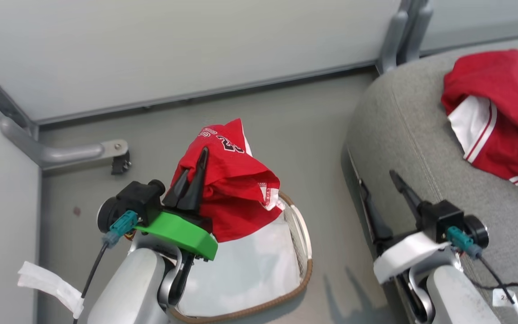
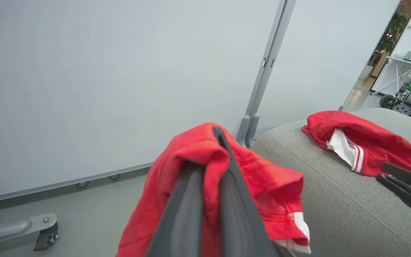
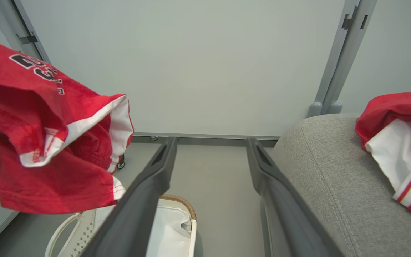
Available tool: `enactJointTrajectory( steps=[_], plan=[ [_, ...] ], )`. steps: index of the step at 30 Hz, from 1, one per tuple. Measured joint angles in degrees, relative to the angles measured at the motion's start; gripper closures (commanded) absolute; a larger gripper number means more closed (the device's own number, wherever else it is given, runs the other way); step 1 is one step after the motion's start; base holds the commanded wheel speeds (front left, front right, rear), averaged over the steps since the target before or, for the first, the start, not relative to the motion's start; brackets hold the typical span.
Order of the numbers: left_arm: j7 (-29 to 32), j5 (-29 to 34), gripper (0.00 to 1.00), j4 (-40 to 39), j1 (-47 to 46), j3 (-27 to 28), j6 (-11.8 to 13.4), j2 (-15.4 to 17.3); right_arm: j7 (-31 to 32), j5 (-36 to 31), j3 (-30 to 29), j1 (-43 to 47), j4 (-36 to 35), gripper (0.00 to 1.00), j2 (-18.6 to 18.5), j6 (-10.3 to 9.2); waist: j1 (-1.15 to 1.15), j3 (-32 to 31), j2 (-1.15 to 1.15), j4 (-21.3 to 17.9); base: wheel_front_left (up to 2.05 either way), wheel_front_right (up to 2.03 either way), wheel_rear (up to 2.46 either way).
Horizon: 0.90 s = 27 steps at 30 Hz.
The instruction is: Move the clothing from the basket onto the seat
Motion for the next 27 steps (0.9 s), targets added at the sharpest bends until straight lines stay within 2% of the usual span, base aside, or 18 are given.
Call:
enactJointTrajectory(
  steps=[7,13,20,27],
  plan=[
    [0.0,1.75,1.0,-2.2,1.88,0.23,-0.19,-1.04,0.0,0.0,2.29,4.43,3.36,0.0,-0.01,0.0,0.0,-4.96,0.0,2.05,0.0,0.0,0.0],
    [0.0,1.96,1.0,-2.97,1.93,-1.49,-0.25,-1.92,0.01,-0.78,10.15,4.76,5.73,0.0,-0.01,0.0,0.0,-6.99,0.0,4.61,0.0,0.0,0.0],
    [0.0,1.22,1.0,-2.75,1.84,-3.71,-0.25,-2.13,0.01,-0.8,20.58,-3.39,8.35,0.0,0.02,0.0,0.0,-7.35,0.0,7.56,0.0,0.0,0.0],
    [0.0,0.33,1.0,-2.3,1.26,-5.95,-0.25,-2.25,0.0,-0.42,25.05,-9.96,10.48,0.0,0.01,0.0,0.0,-6.97,0.0,9.48,0.0,0.0,0.0]
  ],
)
